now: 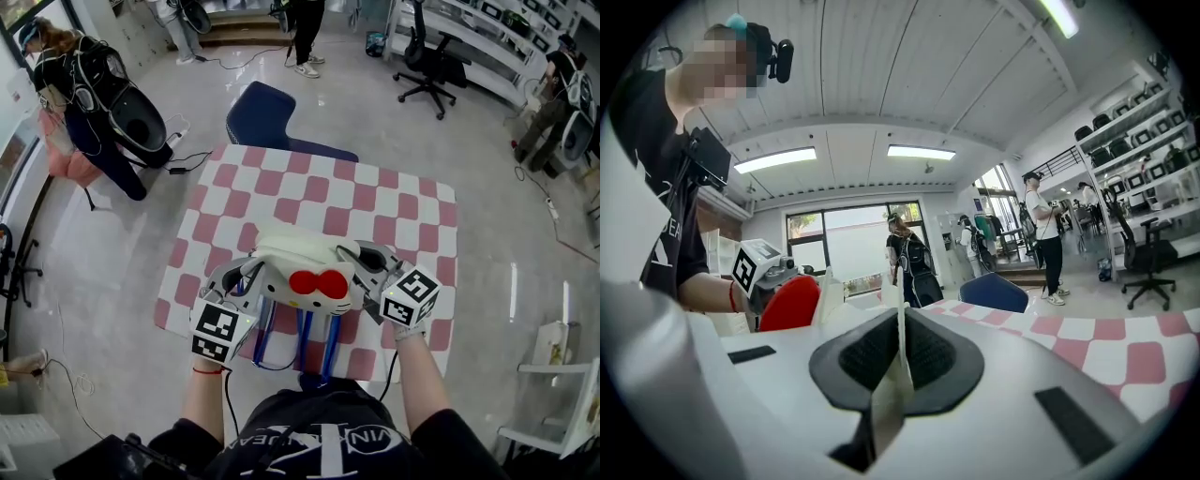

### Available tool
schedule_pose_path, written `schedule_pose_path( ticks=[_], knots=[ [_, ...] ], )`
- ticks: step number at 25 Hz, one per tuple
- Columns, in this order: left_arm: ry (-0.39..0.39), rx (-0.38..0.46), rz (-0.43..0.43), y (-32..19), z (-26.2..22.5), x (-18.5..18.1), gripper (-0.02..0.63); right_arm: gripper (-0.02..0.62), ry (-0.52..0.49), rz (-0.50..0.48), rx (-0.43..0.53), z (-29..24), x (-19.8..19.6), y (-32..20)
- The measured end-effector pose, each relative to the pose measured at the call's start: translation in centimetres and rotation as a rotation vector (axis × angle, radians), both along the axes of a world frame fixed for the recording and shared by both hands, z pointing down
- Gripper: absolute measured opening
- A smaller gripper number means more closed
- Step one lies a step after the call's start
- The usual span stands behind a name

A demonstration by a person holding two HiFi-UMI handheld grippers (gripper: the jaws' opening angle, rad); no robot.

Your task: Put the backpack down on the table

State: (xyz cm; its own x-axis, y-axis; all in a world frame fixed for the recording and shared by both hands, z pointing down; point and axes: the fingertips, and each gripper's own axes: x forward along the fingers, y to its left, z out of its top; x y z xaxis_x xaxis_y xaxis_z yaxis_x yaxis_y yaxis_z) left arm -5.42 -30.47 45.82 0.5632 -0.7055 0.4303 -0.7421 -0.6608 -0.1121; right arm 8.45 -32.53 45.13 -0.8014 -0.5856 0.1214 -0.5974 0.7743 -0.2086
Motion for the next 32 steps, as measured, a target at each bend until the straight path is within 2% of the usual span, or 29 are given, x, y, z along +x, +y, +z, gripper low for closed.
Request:
schedule_pose_path(
  ticks=[14, 20, 32],
  knots=[
    [-0.018, 0.010, -0.025, -2.8, -0.8, 0.6, 0.029, 0.011, 0.014, 0.000, 0.018, 0.4, 0.0, -3.7],
    [-0.033, 0.027, -0.030, -3.9, -1.2, 0.5, 0.029, 0.011, -0.017, 0.012, 0.048, -0.4, -0.1, -5.0],
    [-0.064, 0.062, -0.033, -6.2, -0.9, 0.5, 0.030, 0.011, -0.005, 0.004, 0.096, -0.3, -0.1, -7.4]
  ],
)
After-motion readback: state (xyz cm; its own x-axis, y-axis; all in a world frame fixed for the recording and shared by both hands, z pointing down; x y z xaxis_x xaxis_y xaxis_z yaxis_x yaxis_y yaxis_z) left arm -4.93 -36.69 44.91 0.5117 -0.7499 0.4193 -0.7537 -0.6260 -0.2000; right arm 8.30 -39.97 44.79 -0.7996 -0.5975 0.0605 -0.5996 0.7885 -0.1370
